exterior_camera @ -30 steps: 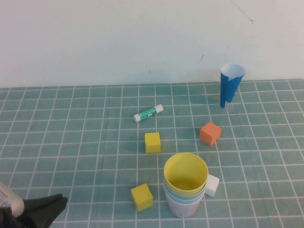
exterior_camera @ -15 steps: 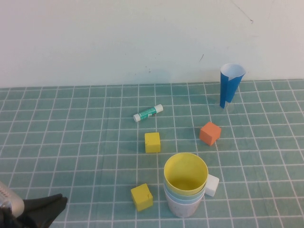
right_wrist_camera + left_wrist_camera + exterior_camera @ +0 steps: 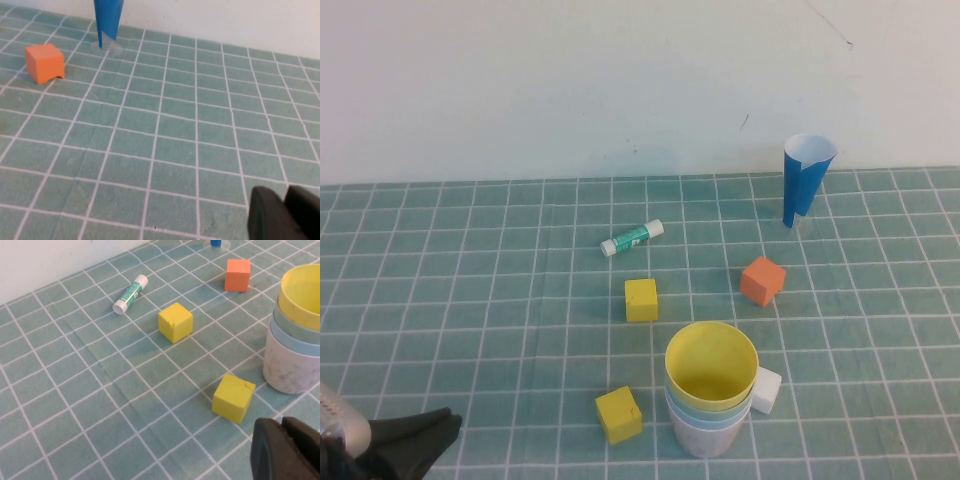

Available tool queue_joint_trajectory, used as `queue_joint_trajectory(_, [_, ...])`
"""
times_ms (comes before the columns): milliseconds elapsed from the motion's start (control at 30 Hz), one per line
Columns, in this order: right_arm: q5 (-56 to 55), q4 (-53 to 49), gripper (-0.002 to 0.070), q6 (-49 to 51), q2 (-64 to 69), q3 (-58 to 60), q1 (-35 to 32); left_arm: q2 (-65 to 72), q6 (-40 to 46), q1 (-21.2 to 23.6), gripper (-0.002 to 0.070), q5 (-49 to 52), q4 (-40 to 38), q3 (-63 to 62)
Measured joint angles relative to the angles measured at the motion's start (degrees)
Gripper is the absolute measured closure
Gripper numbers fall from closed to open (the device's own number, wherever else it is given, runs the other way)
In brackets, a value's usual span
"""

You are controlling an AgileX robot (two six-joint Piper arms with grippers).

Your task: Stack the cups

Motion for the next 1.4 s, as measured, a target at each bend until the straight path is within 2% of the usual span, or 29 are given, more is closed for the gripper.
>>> queue_joint_trajectory(267, [0.0, 0.0, 0.0603, 0.0, 0.0, 0.0, 0.0, 0.0, 0.56, 0.0, 0.0676, -1.83, 4.14, 2.55])
queue_joint_trajectory(333, [0.09, 0.0, 0.0603, 0.0, 0.0, 0.0, 0.0, -0.33, -0.76, 1.36, 0.0676, -3.57, 5.36, 4.11])
queue_joint_trajectory(400, [0.09, 0.0, 0.0603, 0.0, 0.0, 0.0, 0.0, -1.58, -3.64, 4.74, 0.0676, -5.1, 5.72, 5.64])
queue_joint_trajectory(533, [0.09, -0.1, 0.0603, 0.0, 0.0, 0.0, 0.0, -6.34, -7.94, 14.22, 0.0676, -8.97, 5.43, 10.08])
queue_joint_trajectory(667, [0.09, -0.1, 0.0604, 0.14, 0.0, 0.0, 0.0, -12.87, -8.57, 22.98, 0.0677, -13.45, 5.2, 15.04])
queue_joint_trajectory(767, [0.09, -0.1, 0.0604, 0.46, 0.0, 0.0, 0.0, -18.1, -8.57, 27.97, 0.0677, -15.01, 3.32, 19.06])
queue_joint_trajectory(967, [0.09, -0.1, 0.0604, 0.57, 0.0, 0.0, 0.0, -27.71, -0.2, 35.47, 0.0677, -14.78, -6.82, 24.11])
queue_joint_trajectory(1067, [0.11, -0.21, 0.0604, 0.57, 0.0, 0.0, 0.0, -30.29, 2.54, 37.12, 0.0677, -14.05, -9.26, 24.11])
queue_joint_trajectory(1233, [0.21, -0.21, 0.0604, 0.57, 0.0, 0.0, 0.0, -30.53, 3.94, 37.24, 0.0677, -8.57, -10.18, 24.11])
queue_joint_trajectory(1400, [0.21, -0.21, 0.0604, 0.57, 0.0, 0.0, 0.0, -30.73, 9.35, 37.24, 0.0677, -3.85, -12.51, 24.01])
